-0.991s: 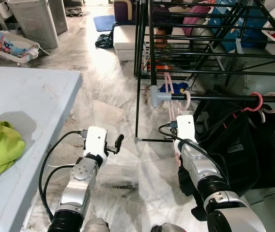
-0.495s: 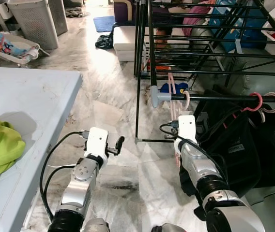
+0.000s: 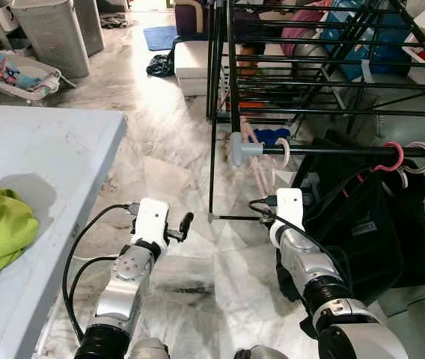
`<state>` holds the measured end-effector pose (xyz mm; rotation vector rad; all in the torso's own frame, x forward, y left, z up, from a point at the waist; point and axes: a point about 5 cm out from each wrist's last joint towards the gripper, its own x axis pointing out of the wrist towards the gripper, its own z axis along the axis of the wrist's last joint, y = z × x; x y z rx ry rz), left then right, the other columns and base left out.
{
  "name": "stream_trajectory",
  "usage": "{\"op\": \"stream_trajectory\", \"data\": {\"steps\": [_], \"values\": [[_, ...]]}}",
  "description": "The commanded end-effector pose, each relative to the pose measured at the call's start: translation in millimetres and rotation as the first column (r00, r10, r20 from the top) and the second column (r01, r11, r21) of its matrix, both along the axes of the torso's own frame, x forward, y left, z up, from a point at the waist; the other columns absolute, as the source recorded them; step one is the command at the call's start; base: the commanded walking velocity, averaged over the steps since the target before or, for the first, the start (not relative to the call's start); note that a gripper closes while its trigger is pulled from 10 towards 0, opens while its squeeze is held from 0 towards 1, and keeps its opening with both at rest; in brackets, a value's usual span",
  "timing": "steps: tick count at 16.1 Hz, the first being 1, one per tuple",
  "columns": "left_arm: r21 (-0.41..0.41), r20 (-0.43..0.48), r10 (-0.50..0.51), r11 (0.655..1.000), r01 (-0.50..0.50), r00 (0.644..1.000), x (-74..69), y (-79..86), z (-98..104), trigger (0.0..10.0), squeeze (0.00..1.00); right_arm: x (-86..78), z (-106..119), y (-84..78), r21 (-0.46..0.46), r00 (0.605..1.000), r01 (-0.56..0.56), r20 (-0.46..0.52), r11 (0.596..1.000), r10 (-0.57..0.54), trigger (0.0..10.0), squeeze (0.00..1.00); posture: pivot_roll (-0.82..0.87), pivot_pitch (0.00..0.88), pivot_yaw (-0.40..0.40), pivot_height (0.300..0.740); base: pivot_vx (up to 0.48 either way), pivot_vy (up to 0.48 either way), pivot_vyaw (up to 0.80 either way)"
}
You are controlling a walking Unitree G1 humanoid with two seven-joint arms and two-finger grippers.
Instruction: Hang hanger
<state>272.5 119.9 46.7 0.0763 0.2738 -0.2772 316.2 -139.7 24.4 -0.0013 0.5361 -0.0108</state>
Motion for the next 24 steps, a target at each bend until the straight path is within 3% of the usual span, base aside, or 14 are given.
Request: {"op": "stream_trajectory", "data": {"steps": [1,8,15,19,24], "values": [[0.012,-0.003,-0.005,1.0,0.005,1.0,2.2,0.0,0.9,10.0,0.0,2.8,4.4,-1.8,-0.003,1.0,0.004,0.021,1.0,-0.004,10.0,1.0,0.05,0.0,-0.001,0.74,0.0,0.0,0.0],[0.012,-0.005,-0.003,1.0,0.003,1.0,1.6,0.7,0.7,10.0,0.0,0.1,16.1,-6.7,-0.069,0.992,-0.014,0.127,0.997,0.023,10.0,1.0,0.05,0.0,-0.002,0.74,0.0,0.0,0.0],[0.016,-0.017,-0.013,1.0,0.013,1.0,-1.0,1.0,-1.8,10.0,0.0,-23.7,26.3,-15.3,-0.065,0.975,0.012,0.224,0.998,0.002,10.0,1.0,0.05,0.0,-0.003,0.74,0.0,0.0,0.0],[-0.015,0.029,0.028,0.999,-0.028,0.999,-7.5,10.6,5.7,10.0,0.0,-46.3,34.6,-30.8,-0.08,0.955,0.032,0.298,0.996,-0.007,10.0,1.0,0.04,0.0,-0.002,0.74,0.0,0.0,0.0],[-0.023,0.035,0.02,1.0,-0.019,0.999,-13.4,7.8,6.3,10.0,0.0,-62.6,37.0,-35.2,-0.054,0.952,0.038,0.304,0.998,-0.019,10.0,1.0,0.03,0.0,-0.003,0.74,-0.058,0.0,0.0]]}}
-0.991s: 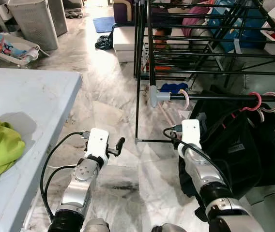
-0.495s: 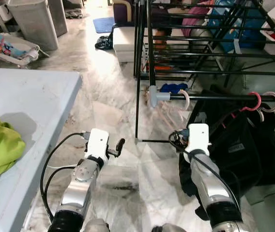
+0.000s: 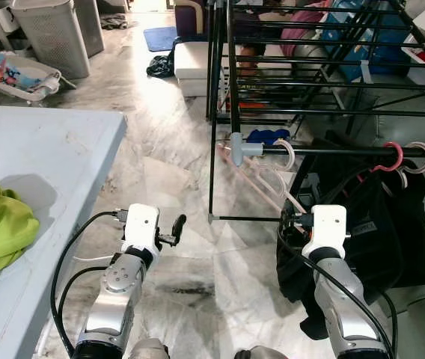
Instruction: Hang hanger
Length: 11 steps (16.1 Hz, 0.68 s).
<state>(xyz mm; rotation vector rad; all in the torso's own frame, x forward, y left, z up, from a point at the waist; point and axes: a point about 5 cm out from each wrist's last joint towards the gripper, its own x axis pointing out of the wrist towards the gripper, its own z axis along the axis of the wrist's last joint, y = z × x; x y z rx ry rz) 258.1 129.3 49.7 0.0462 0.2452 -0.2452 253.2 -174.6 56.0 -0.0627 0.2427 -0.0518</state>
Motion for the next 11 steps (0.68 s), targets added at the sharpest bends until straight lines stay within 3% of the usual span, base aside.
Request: {"op": "stream_trajectory", "data": {"steps": [1,2,3,4,5,6,8,11], "values": [[0.006,0.01,-0.016,1.0,0.016,1.0,1.6,-2.6,3.6,10.0,0.0,0.5,5.2,-0.1,0.014,1.0,0.003,0.016,1.0,-0.003,10.0,1.0,0.03,0.0,-0.003,0.74,-0.292,0.0,0.0],[0.001,0.015,-0.022,1.0,0.022,1.0,3.2,-5.1,5.4,10.0,0.0,2.0,6.8,0.8,0.017,1.0,0.002,0.022,1.0,-0.002,10.0,1.0,0.03,0.0,-0.003,0.74,-0.319,0.0,0.0],[-0.001,0.02,-0.026,1.0,0.026,0.999,3.9,-6.4,6.9,10.0,0.0,3.3,9.6,1.3,0.015,0.999,0.0,0.032,1.0,0.0,10.0,0.78,0.03,0.0,-0.004,0.74,-0.33,0.0,0.0],[-0.001,0.021,-0.026,1.0,0.026,0.999,3.8,-6.3,7.4,10.0,0.0,2.8,10.8,0.9,0.012,0.999,0.0,0.033,1.0,-0.001,10.0,0.51,0.03,0.0,-0.004,0.74,-0.33,0.0,0.0],[-0.001,0.021,-0.026,1.0,0.026,0.999,3.7,-6.1,7.4,10.0,0.0,2.5,10.8,0.6,0.012,0.999,0.001,0.032,1.0,-0.001,10.0,0.51,0.03,0.0,-0.004,0.74,-0.33,0.0,0.0],[0.0,0.021,-0.025,1.0,0.025,0.999,3.7,-5.8,7.5,10.0,0.0,1.3,10.2,-0.2,0.011,1.0,0.004,0.027,1.0,-0.004,10.0,0.22,0.03,0.0,-0.004,0.74,-0.326,0.0,0.0],[0.0,0.022,-0.025,1.0,0.025,0.999,4.3,-6.1,7.9,10.0,0.0,1.6,9.9,0.7,0.015,1.0,0.003,0.023,1.0,-0.004,10.0,0.08,0.03,0.0,-0.005,0.74,-0.328,0.0,0.0],[0.002,0.022,-0.026,1.0,0.026,0.999,5.3,-7.0,8.0,10.0,0.0,3.5,11.2,3.2,0.014,1.0,0.002,0.028,1.0,-0.002,10.0,0.01,0.03,0.0,-0.007,0.74,-0.33,0.0,0.0]]}}
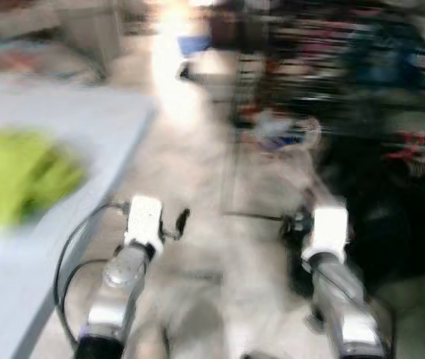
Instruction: Hang hanger
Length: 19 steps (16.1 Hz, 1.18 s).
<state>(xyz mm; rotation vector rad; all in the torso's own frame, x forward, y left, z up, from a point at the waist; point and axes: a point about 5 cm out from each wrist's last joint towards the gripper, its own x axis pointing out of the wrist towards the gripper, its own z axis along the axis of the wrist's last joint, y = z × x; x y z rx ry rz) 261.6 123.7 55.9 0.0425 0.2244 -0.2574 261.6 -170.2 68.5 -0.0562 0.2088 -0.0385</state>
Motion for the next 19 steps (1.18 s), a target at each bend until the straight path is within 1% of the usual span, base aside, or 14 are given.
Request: {"op": "stream_trajectory", "data": {"steps": [1,4,11,17,18,19], "values": [[0.01,0.003,-0.014,1.0,0.014,1.0,2.3,-1.6,1.8,10.0,0.0,-3.6,-0.5,-1.0,0.002,1.0,0.02,-0.001,1.0,-0.02,10.0,0.0,0.03,0.0,-0.007,0.74,-0.33,0.0,0.0],[0.013,0.005,-0.014,1.0,0.013,1.0,4.9,-2.0,2.8,10.0,0.0,2.6,4.2,-0.9,-0.021,0.999,0.05,0.019,0.999,-0.05,10.0,0.0,0.03,0.0,-0.008,0.74,-0.323,0.0,0.0],[0.013,0.01,-0.012,1.0,0.012,1.0,7.1,-2.8,3.9,10.0,0.0,6.3,4.2,-0.4,-0.044,0.997,0.071,0.017,0.997,-0.07,10.0,0.0,0.04,0.0,-0.012,0.74,-0.283,0.0,0.0],[0.022,0.006,-0.011,1.0,0.011,1.0,7.0,-1.5,3.1,10.0,0.0,4.1,0.4,-2.7,-0.055,0.996,0.085,0.003,0.995,-0.085,10.0,0.0,0.04,0.0,-0.011,0.74,-0.264,0.0,0.0],[0.02,0.007,-0.012,1.0,0.012,1.0,7.0,-1.5,3.3,10.0,0.0,3.9,0.6,-3.1,-0.058,0.996,0.087,0.005,0.994,-0.087,10.0,0.0,0.04,0.0,-0.011,0.74,0.0,0.0,0.0],[0.001,0.011,-0.009,1.0,0.009,1.0,6.8,-1.8,3.9,10.0,0.0,3.3,0.2,-4.4,-0.062,0.996,0.091,0.005,0.994,-0.091,10.0,0.0,0.04,0.0,-0.011,0.74,0.0,0.0,0.0]]}}
